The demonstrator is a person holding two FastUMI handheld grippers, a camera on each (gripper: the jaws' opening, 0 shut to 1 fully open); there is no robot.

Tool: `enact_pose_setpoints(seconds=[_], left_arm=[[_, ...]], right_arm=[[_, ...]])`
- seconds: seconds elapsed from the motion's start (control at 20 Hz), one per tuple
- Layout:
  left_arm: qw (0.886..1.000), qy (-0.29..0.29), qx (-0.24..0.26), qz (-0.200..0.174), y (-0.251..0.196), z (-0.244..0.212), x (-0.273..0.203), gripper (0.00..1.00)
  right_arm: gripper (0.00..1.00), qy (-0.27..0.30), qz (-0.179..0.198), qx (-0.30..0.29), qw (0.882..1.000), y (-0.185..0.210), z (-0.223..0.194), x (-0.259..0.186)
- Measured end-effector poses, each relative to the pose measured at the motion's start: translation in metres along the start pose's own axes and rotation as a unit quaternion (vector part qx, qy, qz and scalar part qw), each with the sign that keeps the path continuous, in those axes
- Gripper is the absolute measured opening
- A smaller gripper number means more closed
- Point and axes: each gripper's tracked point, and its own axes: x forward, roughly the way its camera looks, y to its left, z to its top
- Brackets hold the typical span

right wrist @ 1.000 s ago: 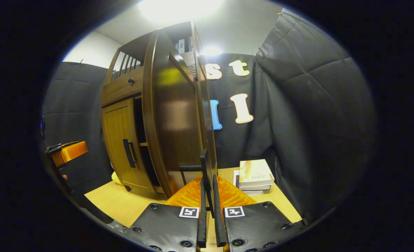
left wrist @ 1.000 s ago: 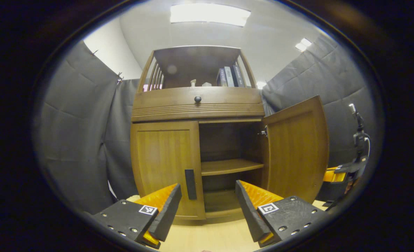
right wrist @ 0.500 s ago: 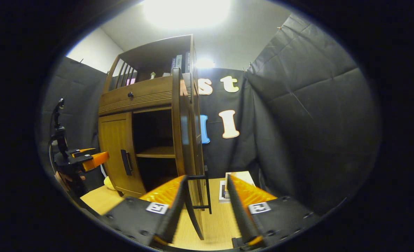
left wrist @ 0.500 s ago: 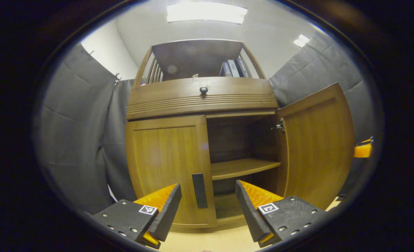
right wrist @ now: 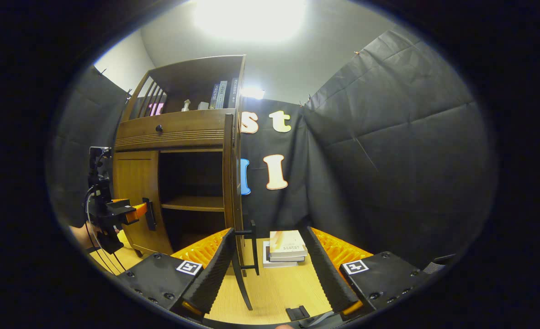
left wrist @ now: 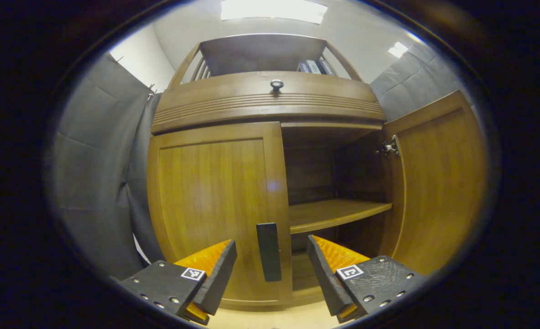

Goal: Open the right door of the double-door shoe cabinet with the right hand, and open the left door with the left hand.

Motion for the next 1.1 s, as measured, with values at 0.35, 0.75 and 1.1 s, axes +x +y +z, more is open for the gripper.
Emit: enact_pose_setpoints(seconds=[0.35,0.75,1.1], left_arm=[[1.0,0.022,-0.016,0.001,0.002,-0.012,0.009,0.87],[0.998,0.061,-0.033,-0.005,0.003,-0.02,0.018,0.6],[0.997,0.061,-0.036,0.003,-0.001,-0.017,0.019,0.31]], right_arm=[[0.96,0.009,-0.016,-0.008,1.0,0.001,-0.005,-0.011],[0.95,0.019,-0.013,-0.014,1.0,0.008,-0.011,-0.012],[0.95,0.019,-0.002,-0.011,1.0,0.01,-0.013,-0.011]])
